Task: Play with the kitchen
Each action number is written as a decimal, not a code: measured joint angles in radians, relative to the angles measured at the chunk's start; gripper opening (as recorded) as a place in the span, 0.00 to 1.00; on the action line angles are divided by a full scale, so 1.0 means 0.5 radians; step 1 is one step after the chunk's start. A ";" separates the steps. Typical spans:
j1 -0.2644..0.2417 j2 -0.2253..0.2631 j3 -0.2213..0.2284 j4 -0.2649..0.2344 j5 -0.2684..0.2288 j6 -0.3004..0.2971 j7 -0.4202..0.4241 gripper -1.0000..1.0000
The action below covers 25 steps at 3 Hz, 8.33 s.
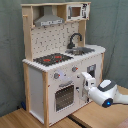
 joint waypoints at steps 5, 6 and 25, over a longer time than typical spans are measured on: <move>-0.445 -0.025 0.045 0.224 -0.081 0.278 -0.173 0.00; -0.325 0.036 0.071 0.210 -0.055 0.101 -0.149 0.00; -0.047 0.088 -0.236 1.579 0.571 -1.853 -1.581 1.00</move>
